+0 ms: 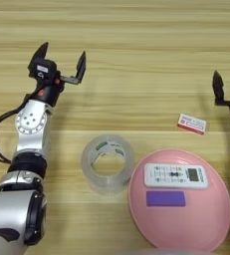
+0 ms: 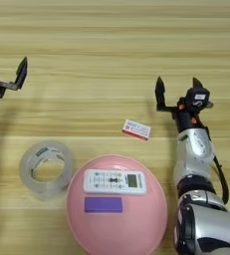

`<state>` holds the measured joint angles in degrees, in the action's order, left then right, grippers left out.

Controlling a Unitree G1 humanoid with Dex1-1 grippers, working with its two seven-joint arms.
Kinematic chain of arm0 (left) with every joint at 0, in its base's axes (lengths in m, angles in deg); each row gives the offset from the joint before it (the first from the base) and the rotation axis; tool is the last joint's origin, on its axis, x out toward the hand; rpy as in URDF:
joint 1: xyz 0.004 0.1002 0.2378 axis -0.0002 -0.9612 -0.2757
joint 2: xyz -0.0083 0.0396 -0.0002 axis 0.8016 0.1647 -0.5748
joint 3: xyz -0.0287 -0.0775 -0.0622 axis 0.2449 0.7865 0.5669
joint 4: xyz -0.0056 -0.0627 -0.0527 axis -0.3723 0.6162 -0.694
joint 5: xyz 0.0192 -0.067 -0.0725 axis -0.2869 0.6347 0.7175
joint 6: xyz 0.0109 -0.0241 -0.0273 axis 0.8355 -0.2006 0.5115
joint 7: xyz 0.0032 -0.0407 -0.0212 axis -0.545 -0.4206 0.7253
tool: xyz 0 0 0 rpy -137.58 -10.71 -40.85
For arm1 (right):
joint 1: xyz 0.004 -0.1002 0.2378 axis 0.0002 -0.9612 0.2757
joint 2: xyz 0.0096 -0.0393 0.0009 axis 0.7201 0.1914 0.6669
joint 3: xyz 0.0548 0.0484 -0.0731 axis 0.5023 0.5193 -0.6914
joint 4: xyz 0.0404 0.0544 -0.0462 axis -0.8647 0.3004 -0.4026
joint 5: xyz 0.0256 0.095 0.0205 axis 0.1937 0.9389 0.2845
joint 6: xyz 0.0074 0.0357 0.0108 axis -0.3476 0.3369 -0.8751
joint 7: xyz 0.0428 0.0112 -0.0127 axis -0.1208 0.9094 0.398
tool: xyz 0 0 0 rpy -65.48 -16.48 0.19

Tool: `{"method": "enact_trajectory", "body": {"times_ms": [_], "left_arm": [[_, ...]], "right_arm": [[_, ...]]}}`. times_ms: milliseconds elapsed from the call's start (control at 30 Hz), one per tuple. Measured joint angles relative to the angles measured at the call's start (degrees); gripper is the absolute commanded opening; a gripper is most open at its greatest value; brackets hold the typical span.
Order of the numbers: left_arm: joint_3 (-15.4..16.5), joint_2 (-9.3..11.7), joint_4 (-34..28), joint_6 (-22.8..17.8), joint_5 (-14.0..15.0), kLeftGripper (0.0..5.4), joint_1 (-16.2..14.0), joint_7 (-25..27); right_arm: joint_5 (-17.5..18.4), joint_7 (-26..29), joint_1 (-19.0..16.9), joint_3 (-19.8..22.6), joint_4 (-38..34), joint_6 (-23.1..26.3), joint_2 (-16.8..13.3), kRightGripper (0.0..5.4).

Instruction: Move the objects on the table

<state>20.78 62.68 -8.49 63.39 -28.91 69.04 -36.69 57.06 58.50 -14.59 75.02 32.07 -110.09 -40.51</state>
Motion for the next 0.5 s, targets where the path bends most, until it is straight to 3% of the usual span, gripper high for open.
{"method": "enact_trajectory", "body": {"times_ms": [133,367,500], "left_arm": [[0.0,-0.2,0.0,0.0,0.0,5.4,-0.2,-0.3],[0.1,-2.7,0.3,0.0,-0.1,5.4,-2.0,-3.5],[0.0,-3.1,0.3,0.0,-0.8,5.4,-2.3,-4.8]], "right_arm": [[0.2,0.0,0.1,0.2,1.5,-0.5,0.3,5.34],[1.0,-0.1,0.1,1.1,1.7,-1.7,0.3,5.34],[1.0,0.0,0.1,0.9,-0.2,-2.6,0.3,5.34]]}}
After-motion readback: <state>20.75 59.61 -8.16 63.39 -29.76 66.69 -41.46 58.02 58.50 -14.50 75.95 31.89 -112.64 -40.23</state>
